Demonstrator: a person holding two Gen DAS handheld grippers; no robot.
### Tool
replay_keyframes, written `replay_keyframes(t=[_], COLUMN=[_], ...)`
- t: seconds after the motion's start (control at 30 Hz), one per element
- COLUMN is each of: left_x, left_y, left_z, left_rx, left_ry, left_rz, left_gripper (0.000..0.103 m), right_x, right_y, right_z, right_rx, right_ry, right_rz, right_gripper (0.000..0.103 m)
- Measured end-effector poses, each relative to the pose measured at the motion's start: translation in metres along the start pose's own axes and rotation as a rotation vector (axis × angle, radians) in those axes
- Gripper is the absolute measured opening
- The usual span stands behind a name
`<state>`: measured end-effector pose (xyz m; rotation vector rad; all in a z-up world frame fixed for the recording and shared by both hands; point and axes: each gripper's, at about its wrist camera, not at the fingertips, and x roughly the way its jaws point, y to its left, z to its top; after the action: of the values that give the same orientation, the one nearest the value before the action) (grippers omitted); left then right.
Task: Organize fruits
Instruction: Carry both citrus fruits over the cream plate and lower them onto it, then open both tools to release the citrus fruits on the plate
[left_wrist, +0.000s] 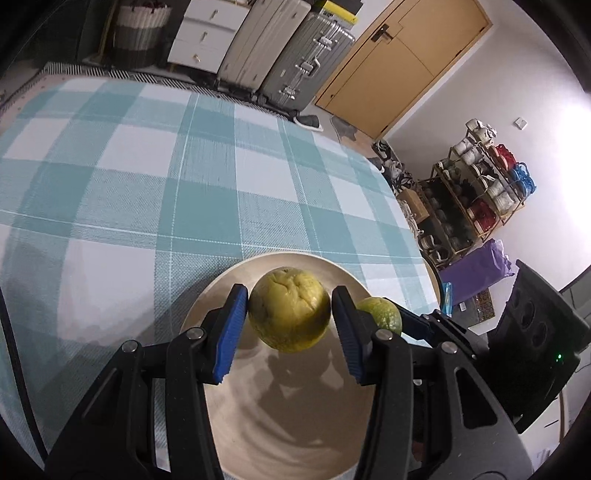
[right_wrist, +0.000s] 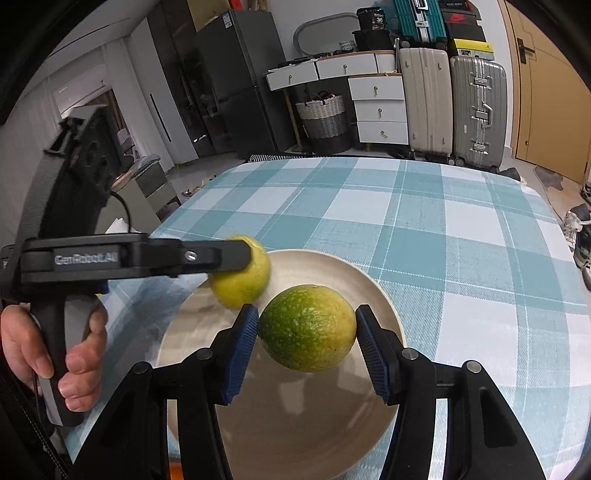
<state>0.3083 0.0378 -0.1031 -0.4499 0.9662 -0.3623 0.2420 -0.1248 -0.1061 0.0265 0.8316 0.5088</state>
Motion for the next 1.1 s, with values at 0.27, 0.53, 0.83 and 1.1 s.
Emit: replay_keyframes(t=[0.27,0.53,0.83,1.1], left_x=[0.02,0.0,-0.056,-0.108], left_y=[0.003,0.008,-0.006,-0.037], left_z=[0.01,0.006,-0.011,-0.042], left_rx=[0.004,-0.009,0.042,0.131], left_ry=[0.02,-0.021,-0.105,-0.177], left_rz=[-0.027,0.007,0.094,0.16], left_gripper=[0.039,0.039,0.047,0.058], right_x=[0.021,-0.01,-0.062,-0.121], right_y=[-0.004,-0.001,0.013,0.029], right_z=[0.003,0.009,0.004,-0.01], right_rx=[-0.005,0.004,-0.002,0.02], right_ry=[0.027,-0.102,-0.185,-0.283], right_rz=[-0.014,-0.046,-0.063,-0.066], right_gripper=[0.056,0.088,0.088,0.089])
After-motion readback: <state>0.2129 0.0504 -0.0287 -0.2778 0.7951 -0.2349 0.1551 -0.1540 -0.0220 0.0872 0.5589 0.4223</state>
